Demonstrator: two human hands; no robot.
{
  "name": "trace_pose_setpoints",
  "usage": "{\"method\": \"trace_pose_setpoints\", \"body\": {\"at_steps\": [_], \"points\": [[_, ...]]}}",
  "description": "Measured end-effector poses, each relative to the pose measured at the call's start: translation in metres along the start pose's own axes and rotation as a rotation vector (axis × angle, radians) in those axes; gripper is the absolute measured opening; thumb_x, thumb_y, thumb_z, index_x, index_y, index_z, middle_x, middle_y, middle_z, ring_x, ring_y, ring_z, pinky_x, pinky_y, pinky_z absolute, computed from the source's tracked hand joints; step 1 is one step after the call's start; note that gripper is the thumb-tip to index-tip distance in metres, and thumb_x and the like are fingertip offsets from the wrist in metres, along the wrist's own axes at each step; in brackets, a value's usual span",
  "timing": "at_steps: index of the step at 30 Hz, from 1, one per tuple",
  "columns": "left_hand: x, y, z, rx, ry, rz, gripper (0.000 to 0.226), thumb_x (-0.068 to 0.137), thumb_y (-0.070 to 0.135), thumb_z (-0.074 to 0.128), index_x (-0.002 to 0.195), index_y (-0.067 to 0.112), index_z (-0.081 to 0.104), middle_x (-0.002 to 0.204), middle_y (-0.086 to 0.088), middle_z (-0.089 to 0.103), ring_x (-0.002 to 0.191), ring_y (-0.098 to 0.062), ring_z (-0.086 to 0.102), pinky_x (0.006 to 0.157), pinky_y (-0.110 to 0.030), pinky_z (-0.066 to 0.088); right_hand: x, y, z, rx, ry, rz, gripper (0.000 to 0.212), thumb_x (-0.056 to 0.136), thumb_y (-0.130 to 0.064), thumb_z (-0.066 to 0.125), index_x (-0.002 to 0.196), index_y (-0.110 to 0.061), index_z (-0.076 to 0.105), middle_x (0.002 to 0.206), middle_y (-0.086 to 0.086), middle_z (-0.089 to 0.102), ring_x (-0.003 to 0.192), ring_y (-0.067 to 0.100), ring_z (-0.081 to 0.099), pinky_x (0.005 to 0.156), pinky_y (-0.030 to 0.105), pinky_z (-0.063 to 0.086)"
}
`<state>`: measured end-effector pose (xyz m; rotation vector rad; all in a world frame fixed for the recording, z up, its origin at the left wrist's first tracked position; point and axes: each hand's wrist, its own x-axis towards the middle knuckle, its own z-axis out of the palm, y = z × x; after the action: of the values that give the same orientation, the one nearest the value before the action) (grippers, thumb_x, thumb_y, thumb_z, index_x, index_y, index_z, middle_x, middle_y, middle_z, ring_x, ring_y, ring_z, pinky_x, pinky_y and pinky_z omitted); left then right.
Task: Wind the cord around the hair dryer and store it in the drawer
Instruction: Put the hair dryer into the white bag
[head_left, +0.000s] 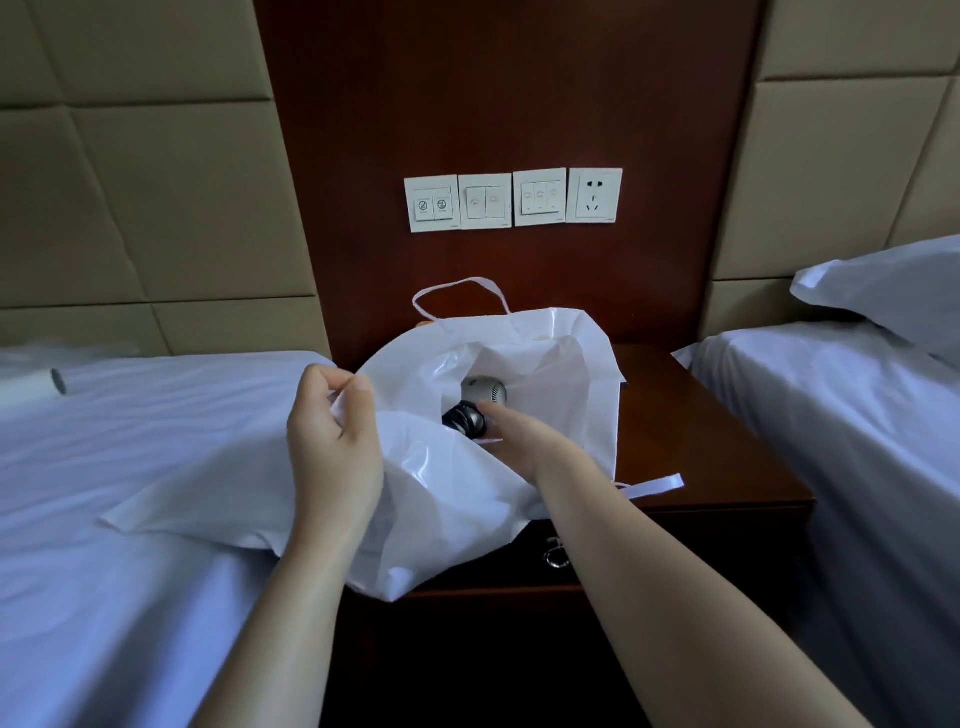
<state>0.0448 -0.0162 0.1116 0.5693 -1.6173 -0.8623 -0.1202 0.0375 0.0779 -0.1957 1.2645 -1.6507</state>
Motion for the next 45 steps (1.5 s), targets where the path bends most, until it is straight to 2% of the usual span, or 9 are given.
{"method": "trace_pose_setpoints", "body": {"at_steps": [5,9,13,21,25,30,36,40,45], "points": [[0.006,0.003,-0.007,0.206,-0.21,0.02,0.029,0.083,0.031,0.067,0.084,0.016,0.043,0.075,0.007,0.049,0.066,-0.008,0.045,0.057,-0.013,0.034,0.002,0.014,-0.009,-0.069,0.047,-0.071,0.021,0.094,-0.024,0.052,0.094,-0.004,0.049,0.059,0.009,0.063,0.039,0.013,0.063,0.035,0.017,0.044],[0.012,0.028,-0.014,0.574,-0.448,-0.035,0.039,0.069,0.052,0.072,0.077,0.02,0.051,0.07,0.003,0.053,0.066,-0.019,0.048,0.053,-0.029,0.034,0.002,0.017,-0.013,-0.073,0.043,-0.036,0.024,0.095,-0.023,0.05,0.109,-0.003,0.046,0.08,0.011,0.061,0.058,0.021,0.063,0.038,0.02,0.047],[0.014,0.039,-0.017,0.886,-0.384,0.142,0.043,0.089,0.041,0.055,0.06,0.016,0.036,0.059,-0.002,0.041,0.067,-0.032,0.043,0.053,-0.032,0.027,0.007,0.021,-0.014,-0.015,0.052,-0.051,0.034,0.095,-0.033,0.051,0.11,-0.003,0.043,0.101,0.016,0.057,0.07,0.023,0.059,0.041,0.025,0.049],[0.016,0.024,-0.029,0.726,0.014,0.117,0.029,0.095,0.027,0.046,0.073,0.012,0.036,0.068,-0.015,0.045,0.068,-0.037,0.039,0.059,-0.037,0.03,0.018,0.021,0.011,-0.218,0.18,-0.086,0.026,0.093,-0.028,0.054,0.106,-0.006,0.049,0.079,0.012,0.053,0.039,0.018,0.056,0.034,0.019,0.043],[0.01,0.012,-0.035,0.615,0.126,0.118,0.024,0.096,0.024,0.047,0.077,0.01,0.04,0.053,-0.005,0.035,0.061,-0.034,0.034,0.057,-0.036,0.027,0.028,0.017,0.026,-0.363,0.166,-0.085,0.044,0.087,-0.021,0.064,0.124,-0.003,0.047,0.111,0.015,0.059,0.06,0.021,0.063,0.065,0.034,0.055],[0.007,0.001,-0.044,0.476,0.234,0.168,0.027,0.095,0.02,0.049,0.073,0.012,0.035,0.052,0.0,0.025,0.053,-0.031,0.026,0.054,-0.033,0.022,0.046,0.013,0.051,-0.278,0.139,-0.012,0.029,0.087,-0.016,0.064,0.11,-0.004,0.051,0.088,0.018,0.058,0.072,0.027,0.067,0.075,0.034,0.056],[0.023,-0.004,-0.046,0.404,0.28,0.218,0.028,0.094,0.021,0.049,0.071,0.01,0.038,0.051,-0.013,0.034,0.05,-0.033,0.028,0.051,-0.032,0.018,0.071,0.027,0.072,-0.06,0.035,0.007,0.026,0.094,-0.009,0.051,0.118,0.002,0.05,0.1,0.022,0.064,0.054,0.024,0.067,0.07,0.033,0.055],[0.024,-0.009,-0.046,0.392,0.254,0.227,0.028,0.094,0.024,0.048,0.07,0.011,0.039,0.053,-0.011,0.036,0.05,-0.035,0.031,0.052,-0.032,0.023,0.064,0.037,0.07,-0.094,-0.037,0.011,0.031,0.098,-0.015,0.043,0.124,0.002,0.049,0.093,0.014,0.062,0.069,0.022,0.062,0.049,0.029,0.052],[0.018,-0.007,-0.043,0.35,0.18,0.291,0.03,0.093,0.025,0.049,0.068,0.013,0.036,0.049,0.004,0.028,0.05,-0.033,0.027,0.048,-0.033,0.021,0.021,0.02,0.053,-0.313,0.027,-0.086,0.02,0.096,-0.022,0.046,0.097,-0.005,0.055,0.097,0.009,0.059,0.073,0.02,0.062,0.062,0.028,0.052]]}}
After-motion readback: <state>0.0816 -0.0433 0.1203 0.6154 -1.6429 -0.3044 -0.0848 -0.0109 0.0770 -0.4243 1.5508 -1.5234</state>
